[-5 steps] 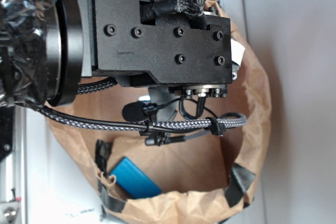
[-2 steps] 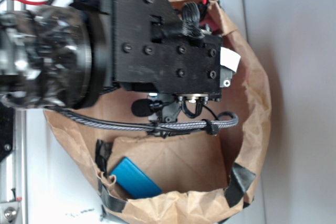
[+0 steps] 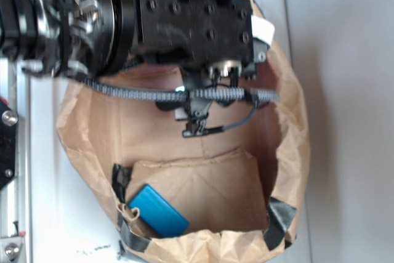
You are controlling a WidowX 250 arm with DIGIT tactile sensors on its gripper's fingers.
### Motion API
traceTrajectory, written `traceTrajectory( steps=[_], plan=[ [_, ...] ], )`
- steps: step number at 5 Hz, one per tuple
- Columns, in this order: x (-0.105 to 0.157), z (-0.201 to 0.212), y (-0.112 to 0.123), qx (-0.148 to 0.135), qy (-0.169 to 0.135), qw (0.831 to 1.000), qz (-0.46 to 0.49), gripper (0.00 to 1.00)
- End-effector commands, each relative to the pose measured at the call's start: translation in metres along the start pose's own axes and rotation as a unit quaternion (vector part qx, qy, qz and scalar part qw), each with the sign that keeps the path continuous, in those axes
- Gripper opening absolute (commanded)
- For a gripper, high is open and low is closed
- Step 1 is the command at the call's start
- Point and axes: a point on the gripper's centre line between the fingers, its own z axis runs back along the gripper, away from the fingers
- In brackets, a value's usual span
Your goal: Grab the pink bunny.
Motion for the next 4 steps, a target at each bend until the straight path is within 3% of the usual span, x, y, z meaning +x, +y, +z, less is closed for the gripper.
traceTrajectory(
  steps=[1,2,3,4],
  plan=[
    [0.000,0.010,0.037,0.018,-0.004,0.998,0.052,1.00],
    [0.004,0.008,0.047,0.023,-0.011,0.997,0.068,1.00],
    [0.014,0.007,0.050,0.007,-0.036,0.997,0.068,1.00],
    [0.025,0.003,0.050,0.017,-0.035,0.996,0.075,1.00]
  ],
)
